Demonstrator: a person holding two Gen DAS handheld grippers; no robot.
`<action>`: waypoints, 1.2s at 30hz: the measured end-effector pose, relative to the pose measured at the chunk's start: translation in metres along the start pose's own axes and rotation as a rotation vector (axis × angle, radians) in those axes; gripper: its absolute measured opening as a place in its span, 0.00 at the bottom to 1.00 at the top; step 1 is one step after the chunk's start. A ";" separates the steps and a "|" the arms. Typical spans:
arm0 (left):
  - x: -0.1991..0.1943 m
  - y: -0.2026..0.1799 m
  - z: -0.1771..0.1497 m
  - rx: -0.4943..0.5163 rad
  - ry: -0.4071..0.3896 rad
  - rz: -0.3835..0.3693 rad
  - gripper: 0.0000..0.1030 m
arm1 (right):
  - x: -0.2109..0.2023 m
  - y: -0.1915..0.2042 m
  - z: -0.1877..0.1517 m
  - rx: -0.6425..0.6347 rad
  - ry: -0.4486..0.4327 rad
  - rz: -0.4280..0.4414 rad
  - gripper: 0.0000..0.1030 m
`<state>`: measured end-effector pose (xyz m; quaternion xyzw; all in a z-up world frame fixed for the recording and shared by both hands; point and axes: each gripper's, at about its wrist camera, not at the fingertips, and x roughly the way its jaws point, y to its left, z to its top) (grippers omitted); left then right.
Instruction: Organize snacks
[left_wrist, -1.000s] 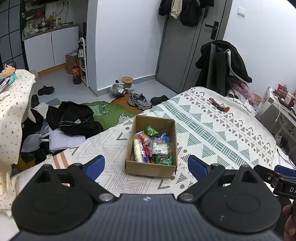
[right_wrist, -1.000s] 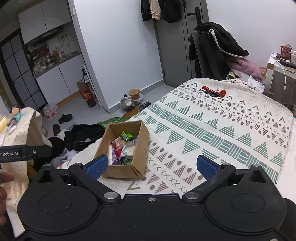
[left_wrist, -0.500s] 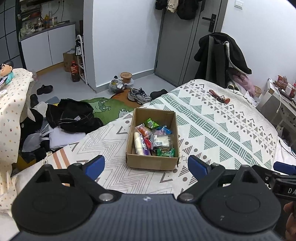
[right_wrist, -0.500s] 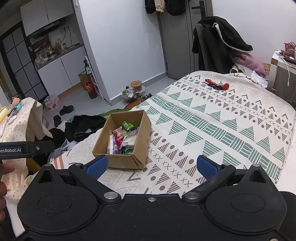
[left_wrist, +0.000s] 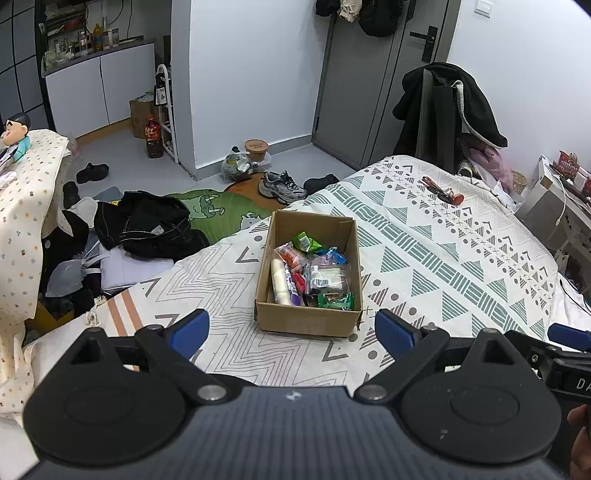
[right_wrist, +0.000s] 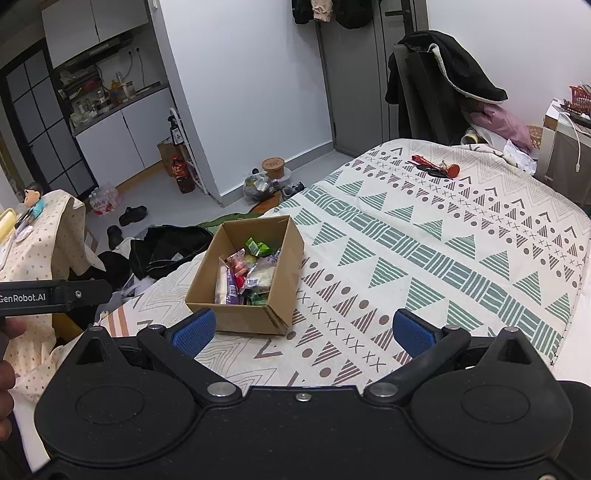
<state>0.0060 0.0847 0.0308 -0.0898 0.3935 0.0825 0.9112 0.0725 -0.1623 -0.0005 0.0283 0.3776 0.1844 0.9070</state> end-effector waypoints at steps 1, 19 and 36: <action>0.000 -0.001 0.000 0.001 -0.001 -0.001 0.93 | 0.000 0.000 0.001 0.001 0.000 0.000 1.00; -0.004 -0.008 0.000 -0.003 -0.006 -0.007 0.93 | -0.006 -0.003 0.003 0.013 -0.022 -0.007 1.00; -0.005 -0.007 0.000 -0.014 -0.010 -0.010 0.93 | -0.011 -0.004 0.007 0.018 -0.043 -0.016 1.00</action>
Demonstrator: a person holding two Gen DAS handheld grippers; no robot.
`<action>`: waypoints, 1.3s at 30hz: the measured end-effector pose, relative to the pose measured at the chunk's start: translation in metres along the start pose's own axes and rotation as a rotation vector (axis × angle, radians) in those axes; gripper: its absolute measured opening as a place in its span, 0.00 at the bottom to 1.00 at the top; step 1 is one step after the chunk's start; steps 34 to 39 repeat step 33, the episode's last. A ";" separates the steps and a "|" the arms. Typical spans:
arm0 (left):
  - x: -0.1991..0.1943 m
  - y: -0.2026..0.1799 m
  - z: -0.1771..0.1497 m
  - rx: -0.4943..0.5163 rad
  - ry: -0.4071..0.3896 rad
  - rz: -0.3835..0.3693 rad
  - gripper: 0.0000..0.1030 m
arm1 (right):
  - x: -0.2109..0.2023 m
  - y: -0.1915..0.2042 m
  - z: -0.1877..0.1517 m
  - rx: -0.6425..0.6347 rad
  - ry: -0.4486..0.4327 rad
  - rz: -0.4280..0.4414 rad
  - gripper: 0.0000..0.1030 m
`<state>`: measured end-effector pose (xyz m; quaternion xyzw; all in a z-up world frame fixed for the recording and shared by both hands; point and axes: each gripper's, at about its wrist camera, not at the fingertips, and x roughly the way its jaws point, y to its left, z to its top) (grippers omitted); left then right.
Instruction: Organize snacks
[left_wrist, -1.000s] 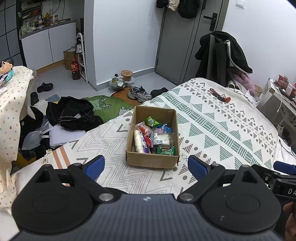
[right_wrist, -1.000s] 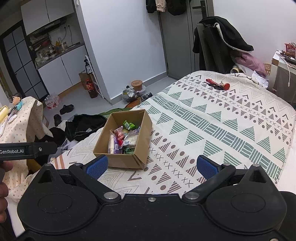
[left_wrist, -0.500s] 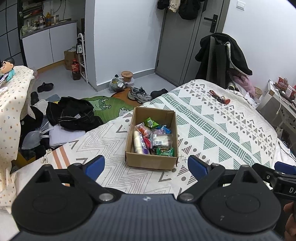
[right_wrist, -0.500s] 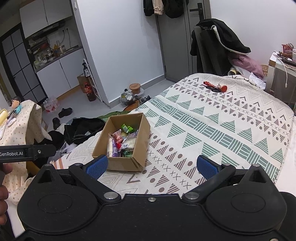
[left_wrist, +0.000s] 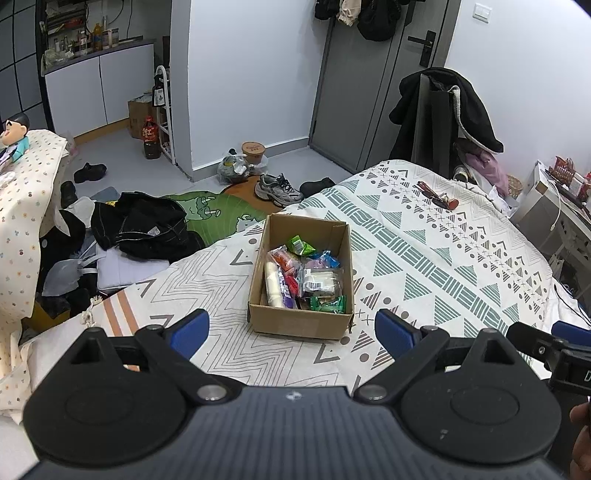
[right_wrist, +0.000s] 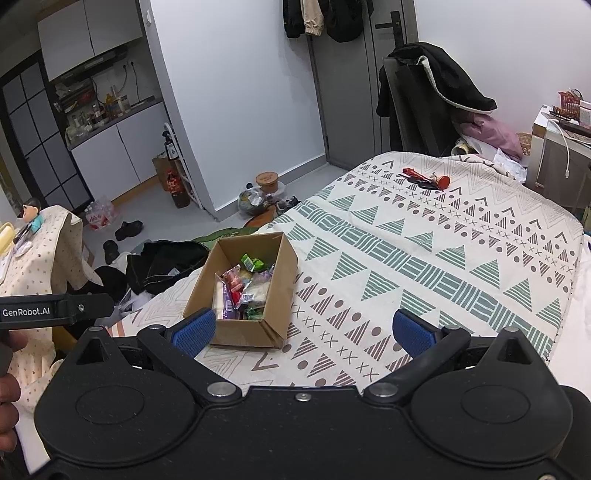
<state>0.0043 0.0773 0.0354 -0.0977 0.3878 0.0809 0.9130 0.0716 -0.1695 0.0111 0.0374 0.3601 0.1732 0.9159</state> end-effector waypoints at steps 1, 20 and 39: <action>0.000 0.000 0.000 0.000 0.000 0.000 0.93 | 0.000 0.000 0.000 -0.002 -0.002 0.000 1.00; -0.005 0.000 0.002 -0.006 -0.003 -0.009 0.93 | -0.006 0.003 0.002 -0.009 -0.014 -0.008 1.00; -0.003 0.001 0.003 -0.003 -0.011 -0.008 0.93 | -0.001 0.007 0.003 -0.021 0.001 -0.013 1.00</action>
